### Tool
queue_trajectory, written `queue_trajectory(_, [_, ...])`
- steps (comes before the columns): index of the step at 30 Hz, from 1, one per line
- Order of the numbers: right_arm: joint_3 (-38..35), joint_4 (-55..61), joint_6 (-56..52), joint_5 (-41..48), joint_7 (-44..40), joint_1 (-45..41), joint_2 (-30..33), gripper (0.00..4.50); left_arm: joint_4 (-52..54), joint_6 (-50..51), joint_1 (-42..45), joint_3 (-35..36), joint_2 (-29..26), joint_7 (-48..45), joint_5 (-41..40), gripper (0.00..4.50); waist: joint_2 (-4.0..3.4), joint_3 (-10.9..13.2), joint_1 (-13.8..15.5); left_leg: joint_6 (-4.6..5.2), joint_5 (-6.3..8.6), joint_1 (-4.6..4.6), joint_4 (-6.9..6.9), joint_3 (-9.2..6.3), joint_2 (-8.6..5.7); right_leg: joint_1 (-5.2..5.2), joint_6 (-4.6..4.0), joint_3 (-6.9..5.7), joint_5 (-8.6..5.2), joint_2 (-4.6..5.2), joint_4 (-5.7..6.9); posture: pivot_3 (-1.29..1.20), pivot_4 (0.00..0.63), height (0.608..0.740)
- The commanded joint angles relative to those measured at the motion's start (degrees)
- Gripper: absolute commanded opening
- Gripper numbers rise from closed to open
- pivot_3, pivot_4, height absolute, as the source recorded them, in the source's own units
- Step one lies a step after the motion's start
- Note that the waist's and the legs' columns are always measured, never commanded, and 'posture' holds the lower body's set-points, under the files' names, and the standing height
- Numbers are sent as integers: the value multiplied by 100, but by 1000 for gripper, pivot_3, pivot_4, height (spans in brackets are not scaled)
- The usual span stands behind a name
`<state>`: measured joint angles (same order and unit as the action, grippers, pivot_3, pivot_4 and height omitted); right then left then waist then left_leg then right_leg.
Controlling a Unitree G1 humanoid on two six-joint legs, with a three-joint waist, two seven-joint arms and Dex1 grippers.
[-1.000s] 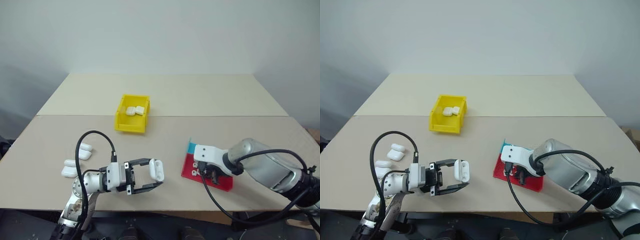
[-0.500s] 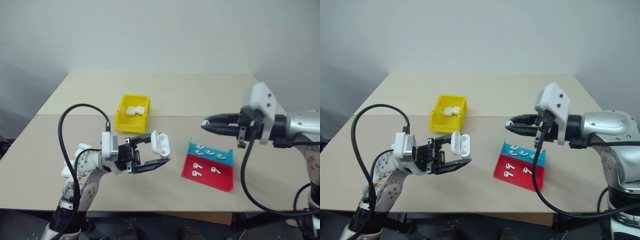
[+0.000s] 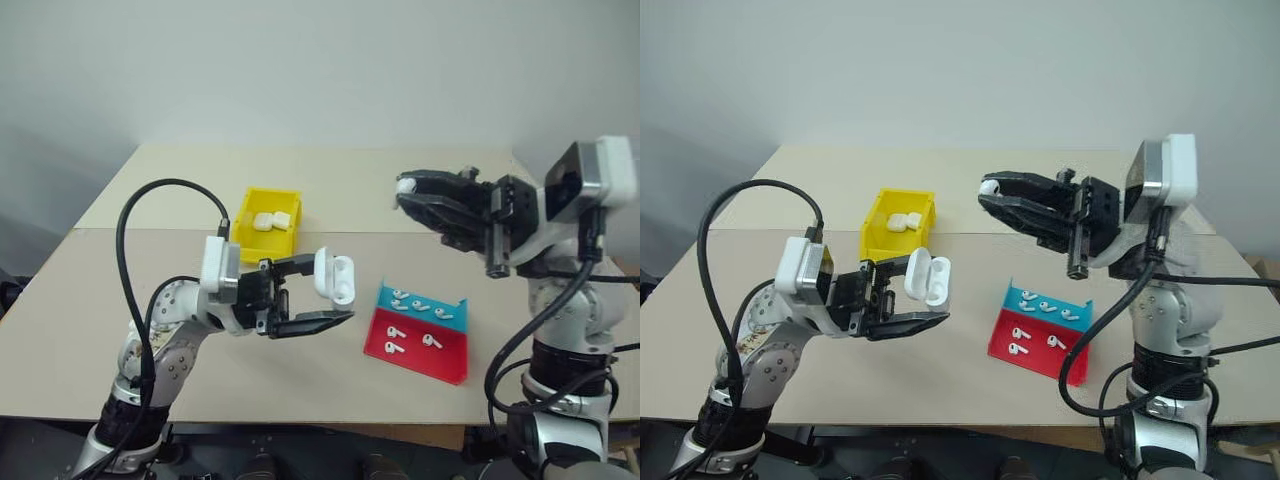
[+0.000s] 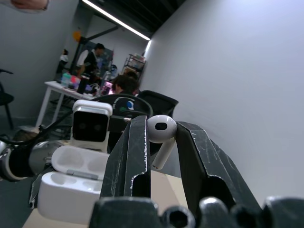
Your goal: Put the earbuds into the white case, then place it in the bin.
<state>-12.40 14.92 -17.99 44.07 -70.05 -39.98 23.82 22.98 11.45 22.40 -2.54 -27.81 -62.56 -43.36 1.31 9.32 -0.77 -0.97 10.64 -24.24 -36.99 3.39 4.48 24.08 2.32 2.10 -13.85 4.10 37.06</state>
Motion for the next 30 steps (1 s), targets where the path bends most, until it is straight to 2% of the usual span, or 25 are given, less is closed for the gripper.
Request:
queue_trajectory(1, [205,-6,338,86,-165,-106,-131,737,256,-12,-38,145,-42,23,-58,2783,0,0,-6,0,0,0,0,0,0,1,0,0,0,0,1,0,150,740])
queue_trajectory(17, [990,-12,1027,-433,-370,229,-147,737,212,-99,-38,93,40,-103,113,2783,0,0,5,-1,0,0,0,1,2,1,-2,0,1,-2,0,0,150,740])
queue_trajectory(30, [1169,-64,1205,-543,-501,385,-34,737,162,-130,-49,93,76,-87,246,2783,0,0,7,-1,0,0,0,1,2,1,-2,0,1,-2,0,0,150,740])
